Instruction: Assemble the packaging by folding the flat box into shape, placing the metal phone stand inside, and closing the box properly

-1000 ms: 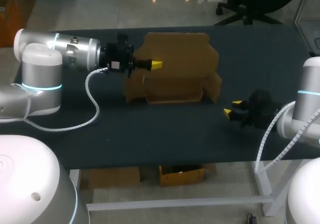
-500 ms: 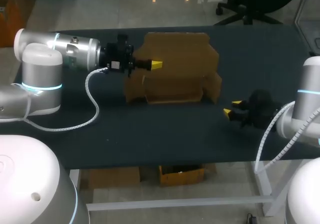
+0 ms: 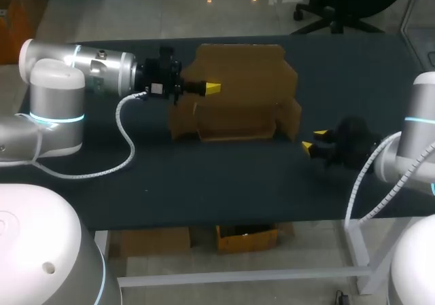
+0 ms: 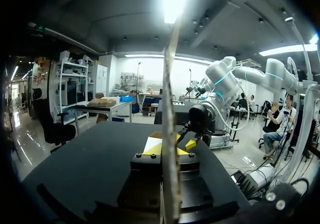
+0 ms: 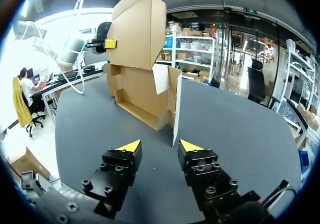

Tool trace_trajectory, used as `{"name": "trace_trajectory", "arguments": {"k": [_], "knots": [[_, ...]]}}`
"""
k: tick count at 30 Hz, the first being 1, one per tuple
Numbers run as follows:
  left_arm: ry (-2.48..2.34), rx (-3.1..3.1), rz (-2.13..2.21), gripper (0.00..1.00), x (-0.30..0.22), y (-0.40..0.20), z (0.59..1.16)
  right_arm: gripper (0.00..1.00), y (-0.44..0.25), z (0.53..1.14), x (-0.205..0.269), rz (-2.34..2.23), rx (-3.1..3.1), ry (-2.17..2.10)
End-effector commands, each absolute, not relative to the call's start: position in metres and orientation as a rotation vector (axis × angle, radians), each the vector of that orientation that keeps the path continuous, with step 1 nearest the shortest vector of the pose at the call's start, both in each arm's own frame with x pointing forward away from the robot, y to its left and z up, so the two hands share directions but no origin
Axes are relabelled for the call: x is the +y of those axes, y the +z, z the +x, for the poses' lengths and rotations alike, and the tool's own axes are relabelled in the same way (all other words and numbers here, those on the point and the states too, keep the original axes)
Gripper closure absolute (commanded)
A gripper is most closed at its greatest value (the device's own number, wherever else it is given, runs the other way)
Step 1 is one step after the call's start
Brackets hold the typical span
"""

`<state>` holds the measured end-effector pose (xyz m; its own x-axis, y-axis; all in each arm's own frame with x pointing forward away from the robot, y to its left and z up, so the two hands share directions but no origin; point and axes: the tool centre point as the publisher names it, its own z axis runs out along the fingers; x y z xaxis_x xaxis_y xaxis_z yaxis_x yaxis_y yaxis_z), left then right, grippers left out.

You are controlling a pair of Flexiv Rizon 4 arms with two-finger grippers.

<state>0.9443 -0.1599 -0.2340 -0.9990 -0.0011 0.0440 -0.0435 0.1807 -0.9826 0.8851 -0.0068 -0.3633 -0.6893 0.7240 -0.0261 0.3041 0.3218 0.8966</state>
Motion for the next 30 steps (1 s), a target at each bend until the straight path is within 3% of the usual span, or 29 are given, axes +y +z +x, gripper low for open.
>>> {"name": "trace_trajectory", "arguments": {"k": [1, 22, 26, 30], "knots": [[1.986, -2.388, 0.042, 1.00, -0.159, -0.240, 0.946, 0.55, -0.364, 0.895, -0.003, 0.895, 2.166, 1.341], [1.986, -2.388, 0.042, 1.00, -0.159, -0.240, 0.946, 0.60, -0.368, 0.941, 0.018, 0.885, 2.154, 1.390], [1.986, -2.388, 0.042, 1.00, -0.159, -0.240, 0.946, 0.65, -0.367, 0.943, 0.023, 0.886, 2.150, 1.397], [1.986, -2.388, 0.042, 1.00, -0.159, -0.240, 0.946, 0.78, -0.366, 0.944, 0.027, 0.888, 2.143, 1.396]]}}
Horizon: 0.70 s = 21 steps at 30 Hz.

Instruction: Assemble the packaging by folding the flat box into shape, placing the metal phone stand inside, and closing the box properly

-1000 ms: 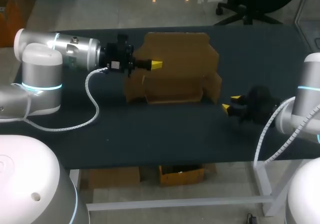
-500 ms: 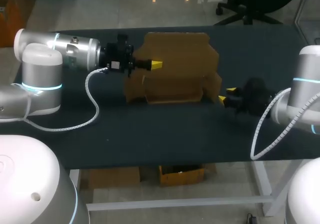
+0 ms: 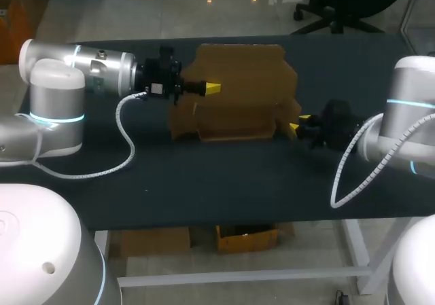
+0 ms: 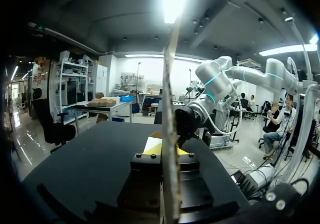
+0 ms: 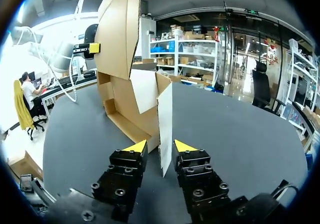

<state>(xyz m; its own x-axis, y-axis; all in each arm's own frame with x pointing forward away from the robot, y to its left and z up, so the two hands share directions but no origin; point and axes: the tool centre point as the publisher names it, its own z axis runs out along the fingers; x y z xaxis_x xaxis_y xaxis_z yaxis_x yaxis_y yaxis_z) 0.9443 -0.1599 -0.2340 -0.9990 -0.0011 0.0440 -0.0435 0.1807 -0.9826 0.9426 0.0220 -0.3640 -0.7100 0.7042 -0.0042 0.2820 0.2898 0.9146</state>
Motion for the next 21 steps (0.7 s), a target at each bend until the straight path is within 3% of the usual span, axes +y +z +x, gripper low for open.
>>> {"name": "trace_trajectory", "arguments": {"k": [1, 10, 21], "knots": [[1.986, -2.388, 0.042, 1.00, -0.159, -0.240, 0.946, 0.83, -0.366, 0.944, 0.027, 0.890, 2.142, 1.394], [1.986, -2.388, 0.042, 1.00, -0.159, -0.240, 0.946, 0.99, -0.365, 0.943, 0.031, 0.907, 2.129, 1.386], [1.986, -2.388, 0.042, 1.00, -0.159, -0.240, 0.946, 0.96, -0.364, 0.938, 0.041, 0.929, 2.114, 1.381]]}}
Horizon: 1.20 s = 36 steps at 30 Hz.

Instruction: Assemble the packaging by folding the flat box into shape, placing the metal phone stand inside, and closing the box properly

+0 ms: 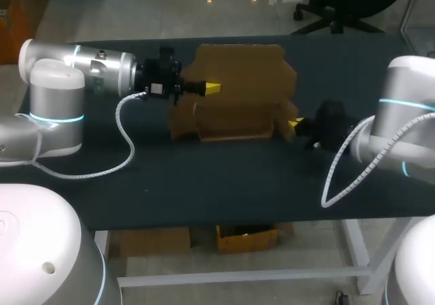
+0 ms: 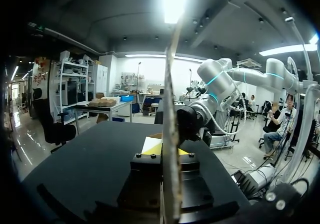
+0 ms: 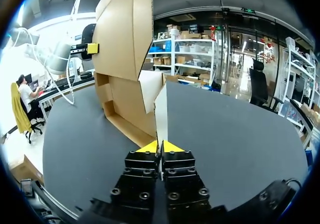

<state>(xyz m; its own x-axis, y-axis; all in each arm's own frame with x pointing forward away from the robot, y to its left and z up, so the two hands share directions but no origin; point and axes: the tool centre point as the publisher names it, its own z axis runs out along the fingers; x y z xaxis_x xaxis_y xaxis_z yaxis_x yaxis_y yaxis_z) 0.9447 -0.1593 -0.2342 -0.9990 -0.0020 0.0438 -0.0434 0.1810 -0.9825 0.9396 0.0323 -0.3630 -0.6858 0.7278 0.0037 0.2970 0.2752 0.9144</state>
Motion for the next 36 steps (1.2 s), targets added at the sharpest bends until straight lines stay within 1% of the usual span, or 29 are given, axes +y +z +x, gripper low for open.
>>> {"name": "trace_trajectory", "arguments": {"k": [1, 8, 22, 26, 28, 34, 36], "knots": [[1.986, -2.388, 0.042, 1.00, -0.159, -0.240, 0.946, 0.95, -0.364, 0.938, 0.042, 0.933, 2.112, 1.376], [1.986, -2.388, 0.042, 1.00, -0.159, -0.240, 0.946, 0.88, -0.364, 0.938, 0.047, 0.945, 2.106, 1.371], [1.986, -2.388, 0.042, 1.00, -0.159, -0.240, 0.946, 0.82, -0.365, 0.939, 0.066, 0.962, 2.105, 1.356], [1.986, -2.388, 0.042, 1.00, -0.159, -0.240, 0.946, 0.76, -0.365, 0.939, 0.073, 0.967, 2.105, 1.351], [1.986, -2.388, 0.042, 1.00, -0.159, -0.240, 0.946, 0.75, -0.365, 0.939, 0.075, 0.968, 2.104, 1.349], [1.986, -2.388, 0.042, 1.00, -0.159, -0.240, 0.946, 0.69, -0.365, 0.936, 0.082, 0.975, 2.099, 1.342], [1.986, -2.388, 0.042, 1.00, -0.159, -0.240, 0.946, 0.68, -0.365, 0.935, 0.084, 0.979, 2.097, 1.343]]}}
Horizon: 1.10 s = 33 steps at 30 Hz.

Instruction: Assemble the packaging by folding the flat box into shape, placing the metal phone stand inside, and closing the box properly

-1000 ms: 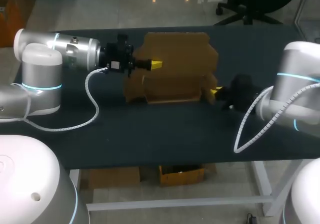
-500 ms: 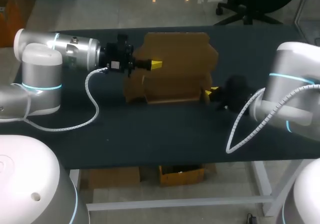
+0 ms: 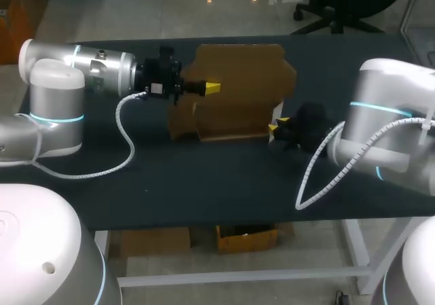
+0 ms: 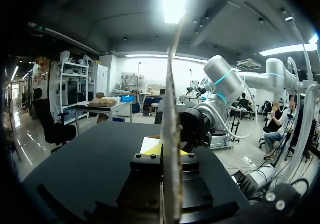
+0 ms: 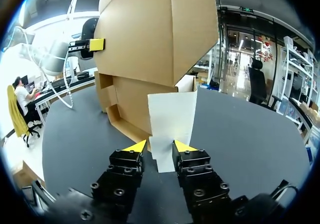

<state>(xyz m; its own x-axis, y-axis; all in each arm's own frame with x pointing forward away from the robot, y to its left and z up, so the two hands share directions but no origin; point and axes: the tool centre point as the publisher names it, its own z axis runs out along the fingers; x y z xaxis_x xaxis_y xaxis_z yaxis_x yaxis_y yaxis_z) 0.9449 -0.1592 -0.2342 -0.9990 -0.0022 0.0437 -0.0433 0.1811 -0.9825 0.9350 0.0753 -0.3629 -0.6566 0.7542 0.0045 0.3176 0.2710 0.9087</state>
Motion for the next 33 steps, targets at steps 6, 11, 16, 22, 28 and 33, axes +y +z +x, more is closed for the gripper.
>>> {"name": "trace_trajectory", "arguments": {"k": [6, 11, 16, 22, 28, 33], "knots": [[1.986, -2.388, 0.042, 1.00, -0.159, -0.240, 0.946, 0.66, -0.365, 0.935, 0.093, 0.977, 2.094, 1.350], [1.986, -2.388, 0.042, 1.00, -0.159, -0.240, 0.946, 0.65, -0.365, 0.931, 0.095, 0.973, 2.097, 1.351], [1.986, -2.388, 0.042, 1.00, -0.159, -0.240, 0.946, 0.62, -0.365, 0.920, 0.092, 0.980, 2.090, 1.344], [1.986, -2.388, 0.042, 1.00, -0.159, -0.240, 0.946, 0.57, -0.366, 0.905, 0.081, 0.999, 2.082, 1.332], [1.986, -2.388, 0.042, 1.00, -0.159, -0.240, 0.946, 0.56, -0.367, 0.893, 0.069, 1.005, 2.080, 1.323], [1.986, -2.388, 0.042, 1.00, -0.159, -0.240, 0.946, 0.56, -0.367, 0.886, 0.058, 0.991, 2.094, 1.330]]}}
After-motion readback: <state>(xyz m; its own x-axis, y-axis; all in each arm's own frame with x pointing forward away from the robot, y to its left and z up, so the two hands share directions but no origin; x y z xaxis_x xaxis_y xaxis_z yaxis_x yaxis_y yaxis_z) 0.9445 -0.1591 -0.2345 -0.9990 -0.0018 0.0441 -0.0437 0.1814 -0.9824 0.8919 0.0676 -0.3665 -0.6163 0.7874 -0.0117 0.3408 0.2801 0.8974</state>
